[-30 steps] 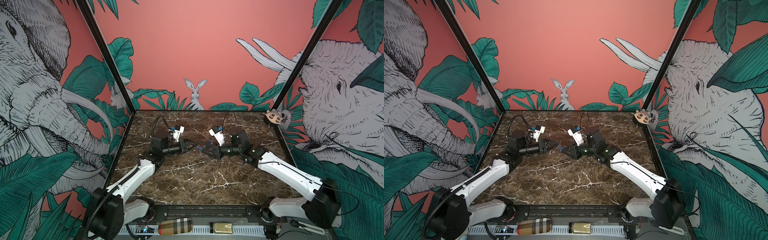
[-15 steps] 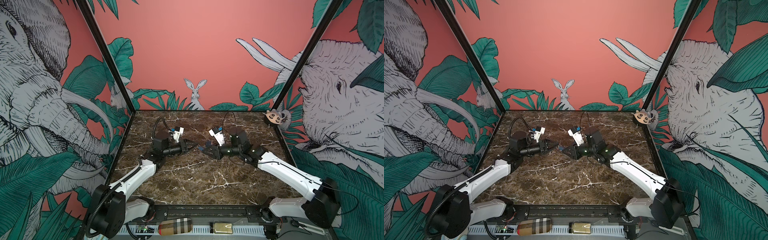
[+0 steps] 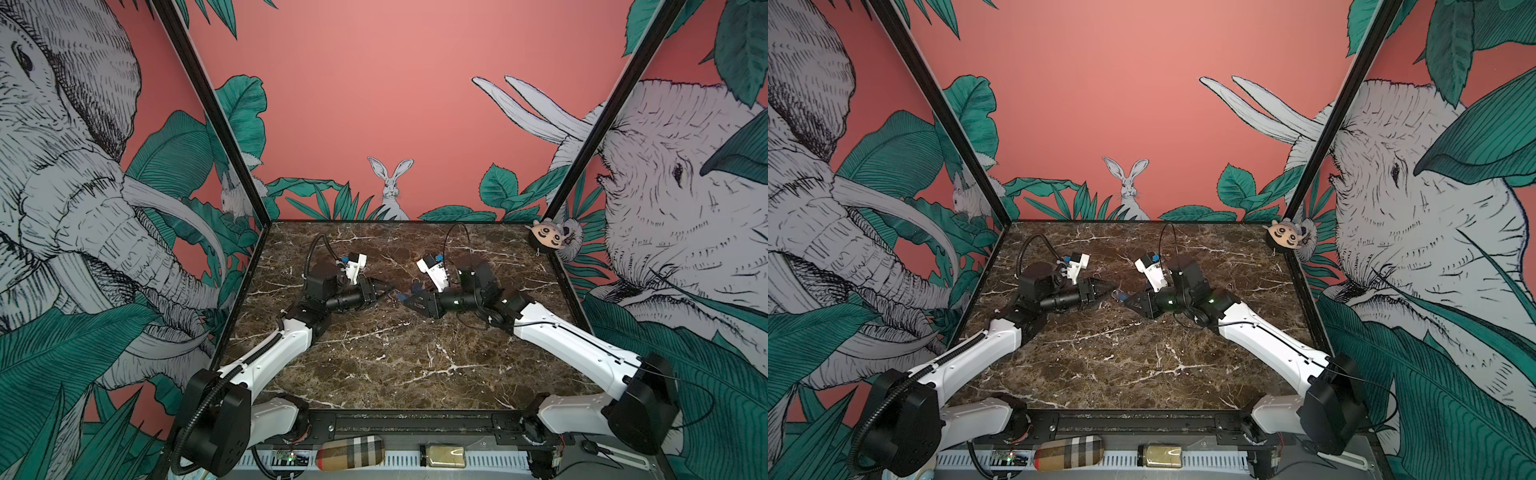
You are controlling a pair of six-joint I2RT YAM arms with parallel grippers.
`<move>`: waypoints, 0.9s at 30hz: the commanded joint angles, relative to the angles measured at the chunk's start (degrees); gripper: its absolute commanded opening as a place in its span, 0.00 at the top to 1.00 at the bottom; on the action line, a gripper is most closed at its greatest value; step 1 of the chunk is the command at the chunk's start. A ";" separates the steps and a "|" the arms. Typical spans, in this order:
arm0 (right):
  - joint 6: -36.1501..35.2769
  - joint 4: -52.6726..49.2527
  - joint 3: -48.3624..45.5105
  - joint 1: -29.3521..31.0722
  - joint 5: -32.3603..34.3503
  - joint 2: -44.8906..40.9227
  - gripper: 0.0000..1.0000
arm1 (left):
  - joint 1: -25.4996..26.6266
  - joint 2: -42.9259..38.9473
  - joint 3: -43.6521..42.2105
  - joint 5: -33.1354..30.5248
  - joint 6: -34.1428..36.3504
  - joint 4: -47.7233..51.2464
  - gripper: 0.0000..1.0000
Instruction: Lock with the key
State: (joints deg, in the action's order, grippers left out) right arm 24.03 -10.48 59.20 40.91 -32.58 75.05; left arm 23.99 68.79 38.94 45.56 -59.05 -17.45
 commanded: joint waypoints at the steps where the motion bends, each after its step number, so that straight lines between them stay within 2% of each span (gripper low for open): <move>1: 0.20 4.45 1.51 -0.08 -0.56 -0.02 0.87 | 0.27 -0.32 0.09 -0.21 -0.79 -0.65 0.63; 27: 0.14 5.28 1.80 0.00 -0.12 1.03 0.87 | 0.36 0.51 -0.60 -1.44 -4.63 -1.46 0.68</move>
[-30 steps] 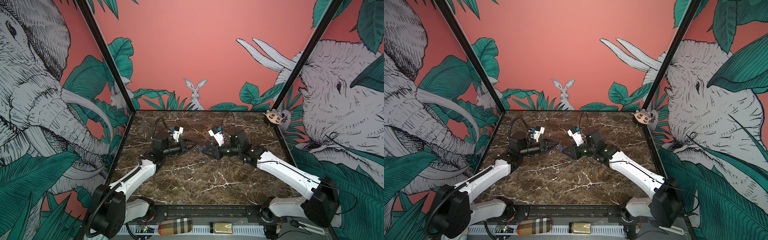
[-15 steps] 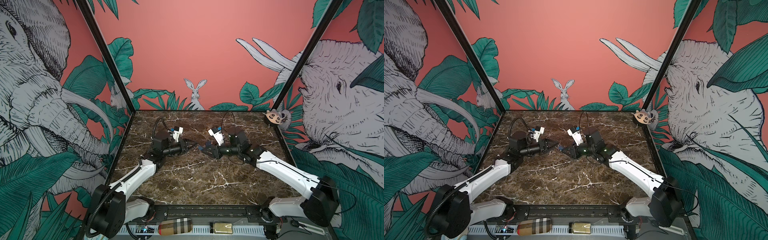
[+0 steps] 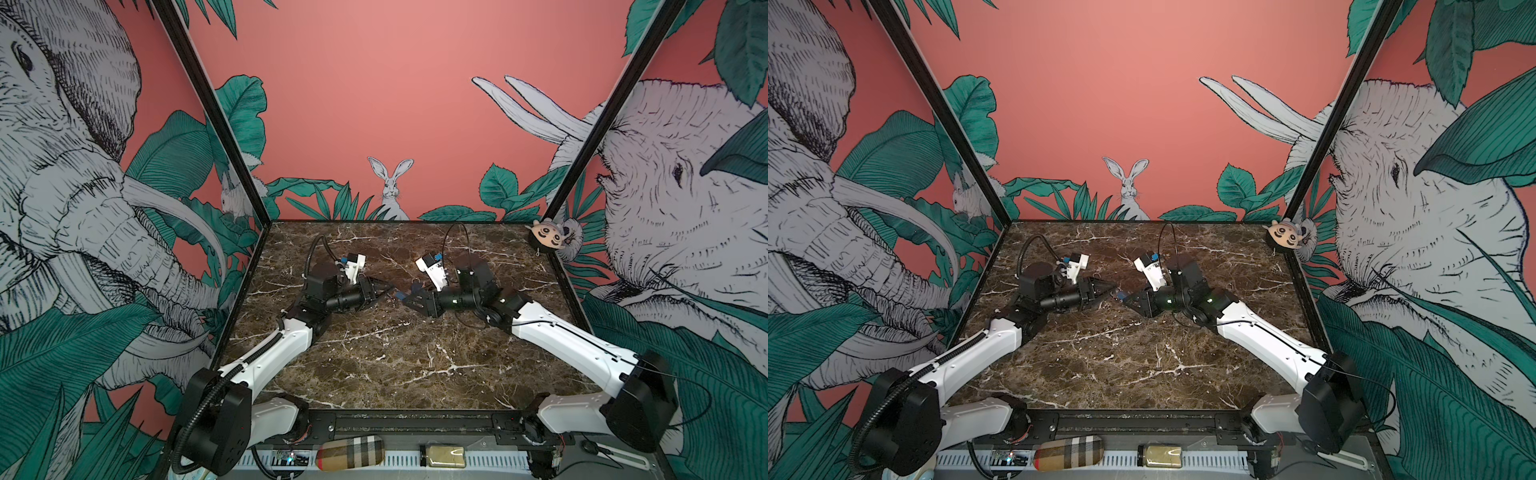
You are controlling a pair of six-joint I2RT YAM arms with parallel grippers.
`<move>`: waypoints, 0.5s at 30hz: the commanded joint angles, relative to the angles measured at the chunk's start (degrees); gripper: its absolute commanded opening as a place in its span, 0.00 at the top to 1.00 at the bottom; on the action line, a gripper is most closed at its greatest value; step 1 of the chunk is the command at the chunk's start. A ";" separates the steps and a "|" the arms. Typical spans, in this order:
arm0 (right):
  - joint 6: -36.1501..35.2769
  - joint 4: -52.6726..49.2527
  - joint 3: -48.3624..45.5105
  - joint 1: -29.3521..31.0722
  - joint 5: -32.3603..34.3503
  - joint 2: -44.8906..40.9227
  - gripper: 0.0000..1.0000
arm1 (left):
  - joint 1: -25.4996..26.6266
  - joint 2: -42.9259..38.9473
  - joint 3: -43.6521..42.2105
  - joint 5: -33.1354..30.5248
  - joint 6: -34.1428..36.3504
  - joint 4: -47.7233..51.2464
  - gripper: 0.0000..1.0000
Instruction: Lock with the key
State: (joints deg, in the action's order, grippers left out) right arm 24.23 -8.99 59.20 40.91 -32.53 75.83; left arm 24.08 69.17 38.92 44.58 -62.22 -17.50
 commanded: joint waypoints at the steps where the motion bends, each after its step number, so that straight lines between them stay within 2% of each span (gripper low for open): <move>1: -0.04 3.85 1.79 -0.02 -0.18 0.27 0.87 | 0.27 0.20 -0.59 -0.60 -1.77 -1.21 0.68; 15: 0.17 4.78 1.79 0.10 -0.31 0.51 0.87 | 0.25 -0.38 0.37 -1.76 -5.06 -0.86 0.69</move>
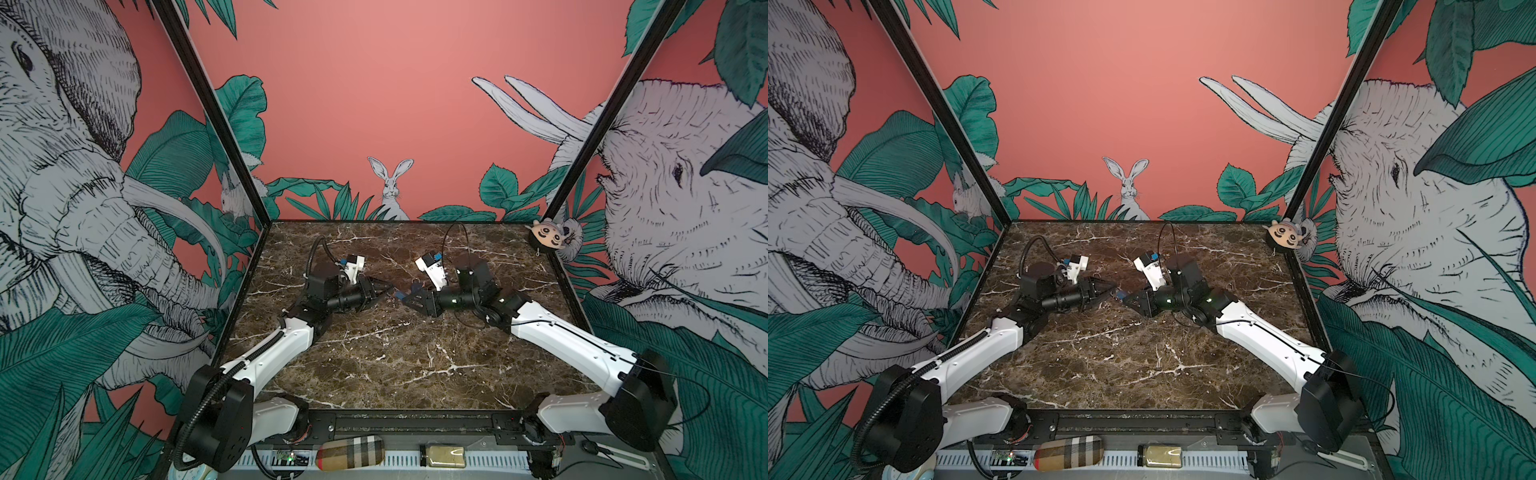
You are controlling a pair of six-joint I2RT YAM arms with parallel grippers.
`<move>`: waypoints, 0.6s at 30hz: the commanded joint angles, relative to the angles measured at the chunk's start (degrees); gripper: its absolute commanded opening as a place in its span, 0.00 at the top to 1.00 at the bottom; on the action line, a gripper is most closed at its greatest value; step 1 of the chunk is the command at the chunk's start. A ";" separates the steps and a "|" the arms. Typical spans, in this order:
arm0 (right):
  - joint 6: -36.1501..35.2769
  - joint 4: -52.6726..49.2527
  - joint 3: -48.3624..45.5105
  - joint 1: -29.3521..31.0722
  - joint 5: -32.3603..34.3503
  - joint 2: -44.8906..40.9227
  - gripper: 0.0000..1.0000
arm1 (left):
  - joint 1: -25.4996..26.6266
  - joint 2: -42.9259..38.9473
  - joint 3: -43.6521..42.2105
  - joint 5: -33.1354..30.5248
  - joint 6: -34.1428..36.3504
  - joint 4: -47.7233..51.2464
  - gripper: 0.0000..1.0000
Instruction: Lock with the key
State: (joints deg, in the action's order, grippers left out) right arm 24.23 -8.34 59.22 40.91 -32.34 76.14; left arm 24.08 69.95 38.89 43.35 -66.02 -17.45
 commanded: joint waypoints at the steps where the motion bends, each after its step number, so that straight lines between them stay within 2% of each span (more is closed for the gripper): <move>1: 0.23 4.20 1.85 0.13 -0.53 0.29 0.87 | 0.27 -1.14 0.39 -0.63 -1.30 -0.97 0.69; 18: 0.30 4.73 1.56 0.14 -0.36 0.28 0.87 | 0.53 -0.83 0.83 0.17 -2.60 -2.30 0.74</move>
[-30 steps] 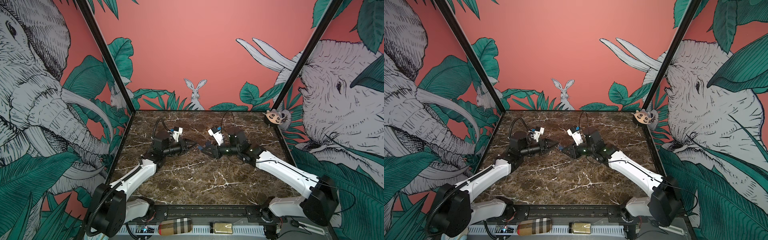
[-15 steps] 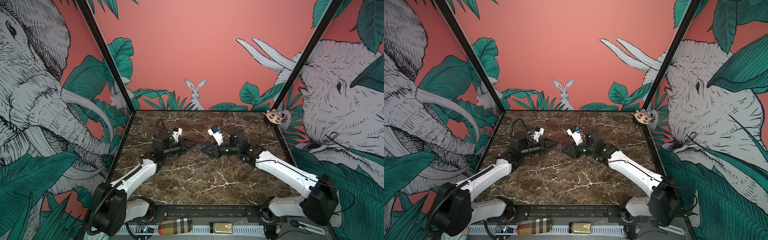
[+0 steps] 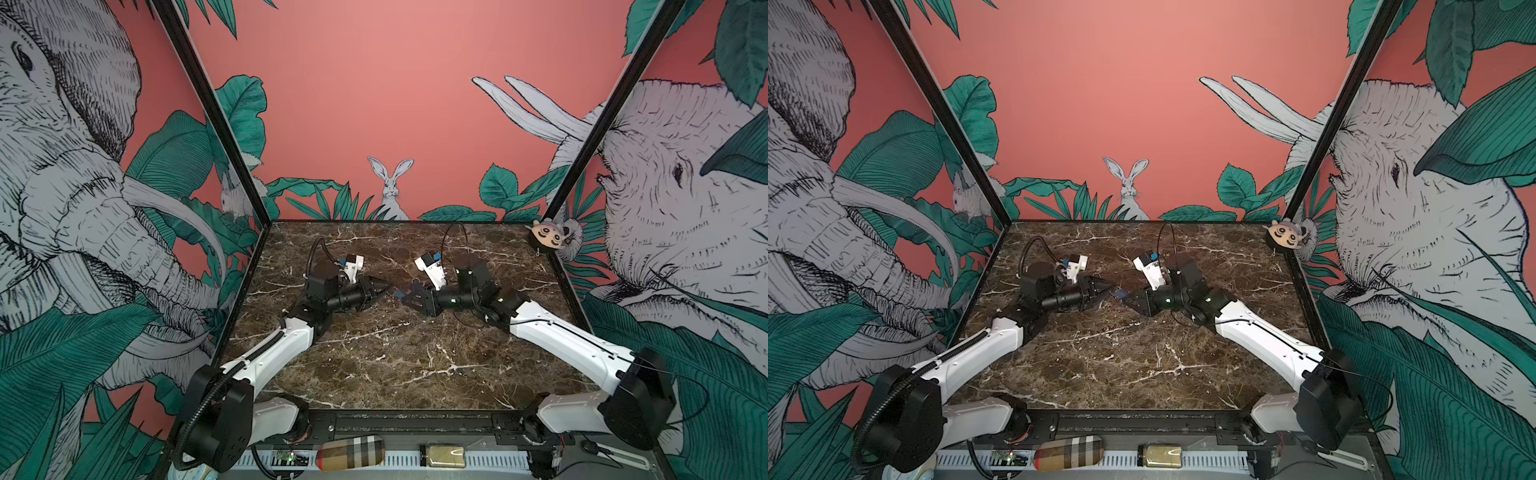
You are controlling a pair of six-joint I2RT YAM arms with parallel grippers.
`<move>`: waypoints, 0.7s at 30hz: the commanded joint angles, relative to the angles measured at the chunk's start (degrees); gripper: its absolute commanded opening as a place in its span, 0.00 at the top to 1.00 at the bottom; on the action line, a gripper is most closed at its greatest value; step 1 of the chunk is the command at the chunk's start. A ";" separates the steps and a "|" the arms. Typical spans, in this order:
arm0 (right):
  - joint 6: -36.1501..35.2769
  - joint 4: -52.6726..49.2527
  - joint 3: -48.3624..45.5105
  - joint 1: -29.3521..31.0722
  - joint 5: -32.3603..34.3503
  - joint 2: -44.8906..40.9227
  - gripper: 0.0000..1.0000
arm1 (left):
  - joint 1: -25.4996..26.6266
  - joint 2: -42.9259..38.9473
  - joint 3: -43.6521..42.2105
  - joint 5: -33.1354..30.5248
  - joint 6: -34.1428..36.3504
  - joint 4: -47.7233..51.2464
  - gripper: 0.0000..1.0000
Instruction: Lock with the key
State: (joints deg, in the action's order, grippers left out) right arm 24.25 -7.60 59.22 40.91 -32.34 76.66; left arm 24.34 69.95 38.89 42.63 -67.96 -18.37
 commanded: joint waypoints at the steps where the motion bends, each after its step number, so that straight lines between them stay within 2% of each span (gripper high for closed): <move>1: 0.32 3.99 1.57 0.22 -0.37 -0.27 0.87 | 0.34 -0.78 0.83 0.93 -0.75 -1.15 0.74; 9: 0.28 3.95 1.50 0.17 -0.41 -0.25 0.87 | 0.27 -1.40 1.27 0.70 -0.90 -0.45 0.74; 21: 0.28 4.41 1.68 0.34 -0.87 0.15 0.87 | 0.28 -1.04 1.53 1.14 -0.42 -0.09 0.84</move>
State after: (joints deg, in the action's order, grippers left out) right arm 24.25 -7.11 59.22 40.93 -32.36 76.73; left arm 24.34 69.95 38.96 42.68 -68.40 -17.91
